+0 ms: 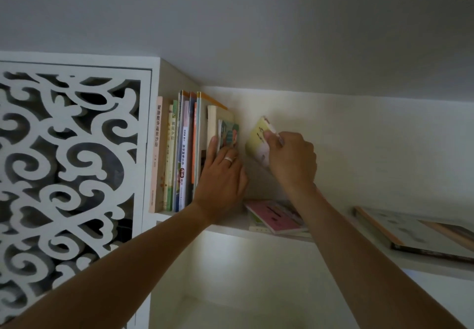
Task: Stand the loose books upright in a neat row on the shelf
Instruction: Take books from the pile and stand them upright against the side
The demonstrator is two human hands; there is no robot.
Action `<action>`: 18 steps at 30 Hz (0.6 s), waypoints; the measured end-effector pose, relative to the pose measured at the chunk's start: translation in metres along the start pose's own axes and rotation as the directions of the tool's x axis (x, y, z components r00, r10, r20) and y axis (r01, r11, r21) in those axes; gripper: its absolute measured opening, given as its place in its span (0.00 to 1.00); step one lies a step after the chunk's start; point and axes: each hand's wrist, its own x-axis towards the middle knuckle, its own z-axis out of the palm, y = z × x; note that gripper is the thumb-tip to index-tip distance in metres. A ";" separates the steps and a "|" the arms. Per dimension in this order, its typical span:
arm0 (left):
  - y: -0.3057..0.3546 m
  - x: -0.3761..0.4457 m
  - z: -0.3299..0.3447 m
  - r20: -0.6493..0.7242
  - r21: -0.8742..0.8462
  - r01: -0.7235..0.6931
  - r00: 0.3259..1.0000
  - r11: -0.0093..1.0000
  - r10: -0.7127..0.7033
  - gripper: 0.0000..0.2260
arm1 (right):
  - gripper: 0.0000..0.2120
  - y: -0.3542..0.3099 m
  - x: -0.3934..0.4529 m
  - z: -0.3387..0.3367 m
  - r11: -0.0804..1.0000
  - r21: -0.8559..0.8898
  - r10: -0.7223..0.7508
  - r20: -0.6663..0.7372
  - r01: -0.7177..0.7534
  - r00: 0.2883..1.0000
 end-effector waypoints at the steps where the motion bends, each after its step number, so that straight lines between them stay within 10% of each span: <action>1: 0.000 0.000 0.001 -0.016 -0.042 0.003 1.000 0.999 -0.003 0.21 | 0.21 -0.009 0.003 0.005 0.998 0.058 -0.019 -0.026 0.021 0.999; 10: 0.002 0.006 -0.010 0.022 -0.288 0.025 1.000 0.957 -0.020 0.37 | 0.20 -0.050 0.017 0.047 0.828 0.560 0.053 -0.114 0.020 0.992; 18: 0.005 0.009 -0.005 -0.089 -0.593 0.090 0.980 0.800 -0.176 0.40 | 0.24 -0.010 -0.003 0.045 0.782 0.618 -0.295 0.480 -0.080 0.826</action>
